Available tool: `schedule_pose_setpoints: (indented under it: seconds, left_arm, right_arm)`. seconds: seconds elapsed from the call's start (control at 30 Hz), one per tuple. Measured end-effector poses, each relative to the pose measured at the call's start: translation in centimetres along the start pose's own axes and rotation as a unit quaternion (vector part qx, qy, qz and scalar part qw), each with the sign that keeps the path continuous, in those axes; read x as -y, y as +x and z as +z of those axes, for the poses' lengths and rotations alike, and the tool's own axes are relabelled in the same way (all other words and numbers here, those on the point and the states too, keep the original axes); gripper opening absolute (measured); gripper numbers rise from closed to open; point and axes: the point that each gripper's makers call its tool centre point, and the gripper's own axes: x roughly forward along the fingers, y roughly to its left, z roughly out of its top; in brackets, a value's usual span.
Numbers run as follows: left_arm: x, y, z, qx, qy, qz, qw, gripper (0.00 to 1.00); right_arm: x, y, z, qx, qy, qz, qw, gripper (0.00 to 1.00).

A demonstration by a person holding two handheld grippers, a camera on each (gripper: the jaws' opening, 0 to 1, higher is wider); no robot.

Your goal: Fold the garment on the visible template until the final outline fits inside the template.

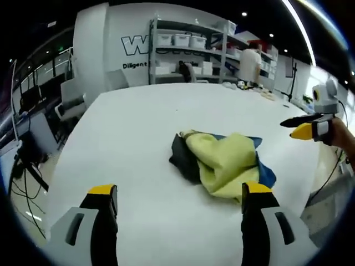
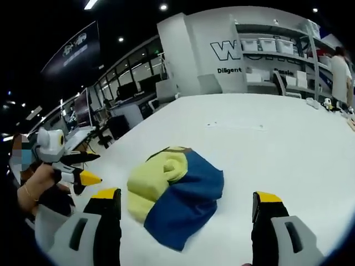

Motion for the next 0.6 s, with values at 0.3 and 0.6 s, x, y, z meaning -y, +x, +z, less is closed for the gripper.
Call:
schedule_pose_setpoints:
  seconds: [0.3,0.6]
  left_arm:
    - [-1.1,2.2,0.2,-0.013,-0.004,-0.001,0.9999,0.88]
    - [-2.2,4.2,0.6,-0.019,-0.012,-0.002,0.9998,0.84]
  right_arm:
    - [1.4,2.4,-0.3,-0.027,-0.004,0.001,0.9996,0.97]
    - [2.3,4.6,-0.8,-0.048,0.005,0.008,0.9988,0.94]
